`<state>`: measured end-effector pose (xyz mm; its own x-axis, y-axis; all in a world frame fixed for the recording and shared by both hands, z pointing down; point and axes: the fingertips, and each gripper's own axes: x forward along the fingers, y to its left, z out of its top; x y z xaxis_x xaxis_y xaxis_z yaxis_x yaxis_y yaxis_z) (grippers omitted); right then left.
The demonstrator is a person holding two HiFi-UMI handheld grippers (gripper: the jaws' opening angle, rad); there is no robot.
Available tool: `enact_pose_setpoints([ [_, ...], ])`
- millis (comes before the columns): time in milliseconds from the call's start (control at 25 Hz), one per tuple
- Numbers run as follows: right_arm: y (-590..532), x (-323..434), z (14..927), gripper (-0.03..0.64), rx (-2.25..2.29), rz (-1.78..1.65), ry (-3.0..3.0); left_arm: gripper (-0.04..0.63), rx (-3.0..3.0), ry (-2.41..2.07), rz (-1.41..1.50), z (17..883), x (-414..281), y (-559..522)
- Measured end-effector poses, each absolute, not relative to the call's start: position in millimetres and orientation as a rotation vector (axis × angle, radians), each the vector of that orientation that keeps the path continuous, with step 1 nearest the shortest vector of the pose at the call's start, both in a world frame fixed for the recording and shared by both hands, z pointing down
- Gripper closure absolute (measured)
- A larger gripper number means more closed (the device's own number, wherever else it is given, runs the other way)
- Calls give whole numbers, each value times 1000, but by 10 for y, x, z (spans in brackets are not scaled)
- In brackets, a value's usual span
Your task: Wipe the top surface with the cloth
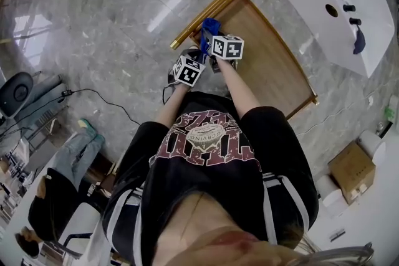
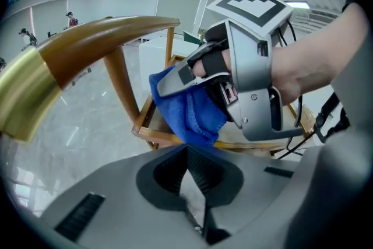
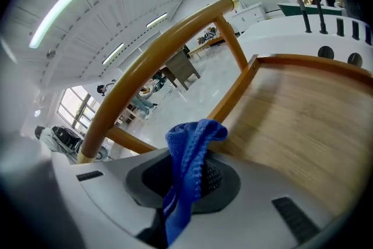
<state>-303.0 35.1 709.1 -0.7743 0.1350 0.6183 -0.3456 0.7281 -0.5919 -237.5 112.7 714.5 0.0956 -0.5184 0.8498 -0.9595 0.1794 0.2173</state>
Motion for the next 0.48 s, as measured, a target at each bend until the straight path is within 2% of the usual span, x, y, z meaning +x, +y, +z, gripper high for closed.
enact_pose_setpoints([
  [480, 364, -2975, 7223, 558, 197, 660, -2225, 549, 1438, -1582, 615, 7139, -2433, 1150],
])
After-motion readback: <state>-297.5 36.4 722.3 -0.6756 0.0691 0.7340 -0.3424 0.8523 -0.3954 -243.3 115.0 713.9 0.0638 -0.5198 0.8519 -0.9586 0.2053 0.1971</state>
